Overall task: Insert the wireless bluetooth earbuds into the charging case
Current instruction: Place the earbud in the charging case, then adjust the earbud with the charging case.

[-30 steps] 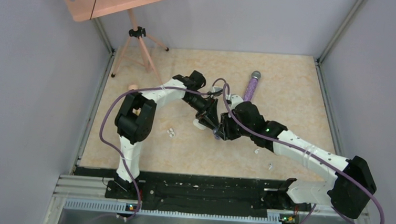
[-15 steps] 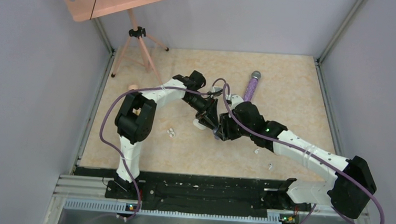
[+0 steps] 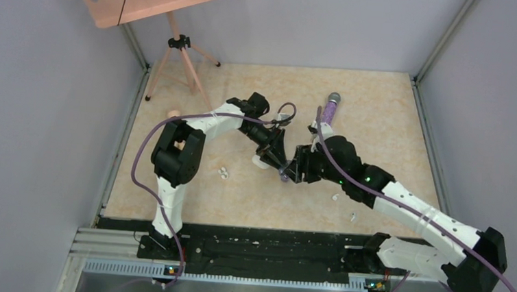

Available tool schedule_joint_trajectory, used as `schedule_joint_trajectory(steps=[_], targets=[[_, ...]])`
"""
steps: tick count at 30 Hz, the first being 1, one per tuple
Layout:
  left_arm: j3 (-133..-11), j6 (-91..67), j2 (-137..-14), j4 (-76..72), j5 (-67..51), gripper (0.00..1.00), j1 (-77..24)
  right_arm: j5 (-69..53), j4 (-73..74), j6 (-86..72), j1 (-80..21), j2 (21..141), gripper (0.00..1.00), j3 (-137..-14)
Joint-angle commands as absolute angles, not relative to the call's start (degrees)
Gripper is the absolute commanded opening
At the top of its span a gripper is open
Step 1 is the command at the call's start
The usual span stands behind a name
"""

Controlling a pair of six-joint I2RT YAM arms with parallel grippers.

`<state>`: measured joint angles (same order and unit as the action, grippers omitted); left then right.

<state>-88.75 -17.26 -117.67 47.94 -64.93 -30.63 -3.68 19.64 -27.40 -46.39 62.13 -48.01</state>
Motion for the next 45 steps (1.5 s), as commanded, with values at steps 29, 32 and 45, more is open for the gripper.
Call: schedule_joint_trajectory(steps=[29, 32, 45], targets=[[-87.4, -20.4, -112.6, 40.9, -62.8, 0.00, -30.6, 2.8, -14.1, -69.1, -45.0, 50.0, 0.55, -21.1], [-87.3, -20.5, -112.4, 40.8, -62.8, 0.00, -30.5, 2.5, -14.9, -69.0, -44.4, 51.9, 0.55, -21.5], [-87.1, -21.4, -112.5, 39.9, -63.2, 0.00, -30.5, -1.5, -20.5, -68.8, -41.7, 57.1, 0.55, -22.3]])
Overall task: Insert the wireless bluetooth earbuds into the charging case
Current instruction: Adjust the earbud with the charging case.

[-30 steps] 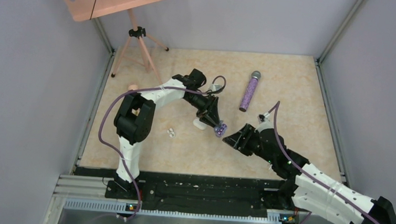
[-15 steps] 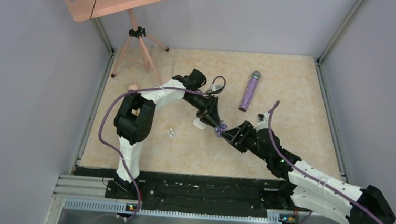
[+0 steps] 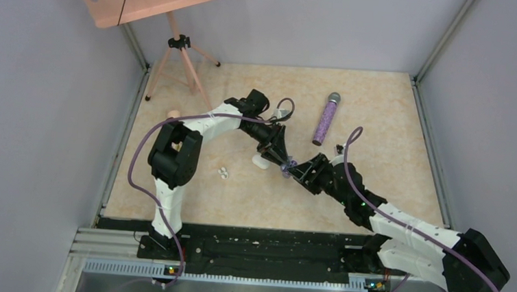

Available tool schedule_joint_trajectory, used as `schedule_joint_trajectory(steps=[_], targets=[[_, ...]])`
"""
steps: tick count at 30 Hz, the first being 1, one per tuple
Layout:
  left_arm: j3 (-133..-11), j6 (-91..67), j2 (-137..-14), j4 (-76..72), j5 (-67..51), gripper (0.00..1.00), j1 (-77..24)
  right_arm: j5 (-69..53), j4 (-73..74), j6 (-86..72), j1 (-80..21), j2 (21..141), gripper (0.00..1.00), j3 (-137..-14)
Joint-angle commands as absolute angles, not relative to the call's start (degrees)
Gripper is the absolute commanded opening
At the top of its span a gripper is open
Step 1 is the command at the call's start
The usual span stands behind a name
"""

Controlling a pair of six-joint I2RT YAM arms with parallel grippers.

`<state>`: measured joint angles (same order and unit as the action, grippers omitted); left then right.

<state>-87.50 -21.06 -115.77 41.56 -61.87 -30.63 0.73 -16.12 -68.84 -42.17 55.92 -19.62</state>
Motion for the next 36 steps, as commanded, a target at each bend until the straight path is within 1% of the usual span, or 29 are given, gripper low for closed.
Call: schedule_joint_trajectory(steps=[1, 15, 26, 36], targets=[[-87.1, -21.4, -112.5, 39.9, -63.2, 0.00, -30.6, -1.7, -20.9, -68.8, -41.7, 57.3, 0.55, -22.2], [-87.1, -21.3, -112.8, 39.7, -63.6, 0.00, -30.6, -1.8, -19.9, -67.8, -41.6, 56.1, 0.55, -23.8], [-87.0, -21.2, -112.8, 39.9, -63.4, 0.00, -30.6, -0.5, -16.6, -66.8, -41.6, 52.9, 0.54, -25.0], [-86.7, -21.0, -112.3, 40.0, -63.3, 0.00, -30.6, -1.6, -18.2, -66.5, -41.6, 54.5, 0.54, -25.4]])
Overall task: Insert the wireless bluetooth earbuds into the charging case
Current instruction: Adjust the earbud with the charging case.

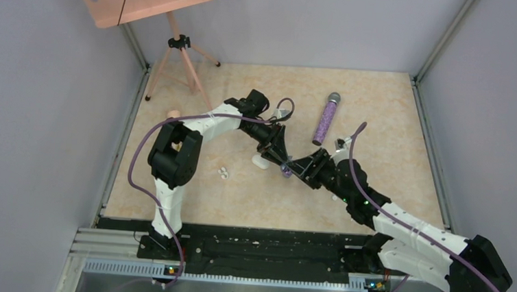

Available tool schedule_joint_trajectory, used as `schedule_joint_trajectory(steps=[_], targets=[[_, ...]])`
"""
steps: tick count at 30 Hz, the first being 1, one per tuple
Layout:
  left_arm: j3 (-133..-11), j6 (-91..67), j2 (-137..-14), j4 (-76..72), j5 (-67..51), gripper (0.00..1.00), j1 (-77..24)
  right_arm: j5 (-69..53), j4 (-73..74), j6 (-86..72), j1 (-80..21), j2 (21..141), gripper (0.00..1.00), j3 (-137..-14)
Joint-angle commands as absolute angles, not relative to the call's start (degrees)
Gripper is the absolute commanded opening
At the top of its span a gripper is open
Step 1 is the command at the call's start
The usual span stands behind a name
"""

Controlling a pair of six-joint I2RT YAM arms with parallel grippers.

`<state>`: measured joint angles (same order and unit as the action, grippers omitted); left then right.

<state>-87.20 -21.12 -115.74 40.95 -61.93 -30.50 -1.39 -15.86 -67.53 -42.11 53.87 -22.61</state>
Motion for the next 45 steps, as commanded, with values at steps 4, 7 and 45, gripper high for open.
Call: schedule_joint_trajectory(steps=[4, 7, 45], targets=[[-86.5, -20.9, -112.3, 40.0, -63.3, 0.00, -30.6, -2.0, -18.7, -66.1, -41.6, 55.7, 0.54, -26.1], [-86.3, -20.7, -112.2, 40.0, -63.3, 0.00, -30.5, -2.2, -19.1, -65.8, -41.6, 56.9, 0.54, -26.7], [-86.8, -21.3, -111.1, 40.1, -64.0, 0.00, -30.5, -3.7, -19.4, -64.5, -41.6, 61.5, 0.40, -25.1]])
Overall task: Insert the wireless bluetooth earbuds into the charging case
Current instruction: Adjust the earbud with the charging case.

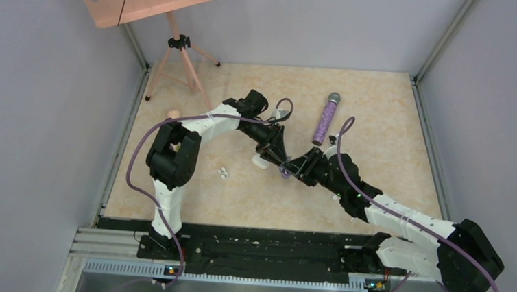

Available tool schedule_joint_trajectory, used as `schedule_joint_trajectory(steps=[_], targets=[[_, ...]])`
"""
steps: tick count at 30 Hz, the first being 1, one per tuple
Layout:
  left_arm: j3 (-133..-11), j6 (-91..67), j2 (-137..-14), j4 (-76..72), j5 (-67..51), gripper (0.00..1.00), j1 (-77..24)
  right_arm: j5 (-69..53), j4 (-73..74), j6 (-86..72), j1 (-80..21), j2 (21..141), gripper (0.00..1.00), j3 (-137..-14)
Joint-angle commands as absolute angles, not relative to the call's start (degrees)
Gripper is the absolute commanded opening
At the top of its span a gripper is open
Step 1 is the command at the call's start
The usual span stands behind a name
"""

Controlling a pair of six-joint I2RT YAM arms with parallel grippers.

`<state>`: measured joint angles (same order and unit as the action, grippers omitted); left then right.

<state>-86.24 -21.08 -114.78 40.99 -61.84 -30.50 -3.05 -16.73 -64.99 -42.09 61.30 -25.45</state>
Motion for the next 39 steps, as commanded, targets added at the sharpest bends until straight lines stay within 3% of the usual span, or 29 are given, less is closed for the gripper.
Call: schedule_joint_trajectory(steps=[1, 12, 27, 39], targets=[[-86.8, -21.2, -111.1, 40.1, -63.9, 0.00, -30.5, -3.5, -19.2, -64.5, -41.6, 61.0, 0.40, -25.1], [-87.3, -21.3, -111.6, 40.1, -63.9, 0.00, -30.5, 0.9, -11.0, -62.5, -41.6, 52.0, 0.37, -25.9], [-87.6, -21.4, -111.0, 40.6, -63.6, 0.00, -30.5, -5.0, -19.8, -63.9, -42.7, 60.4, 0.34, -24.4], [-87.9, -20.9, -110.9, 41.0, -63.6, 0.00, -30.3, -3.1, -14.2, -62.1, -43.5, 55.6, 0.33, -25.9]])
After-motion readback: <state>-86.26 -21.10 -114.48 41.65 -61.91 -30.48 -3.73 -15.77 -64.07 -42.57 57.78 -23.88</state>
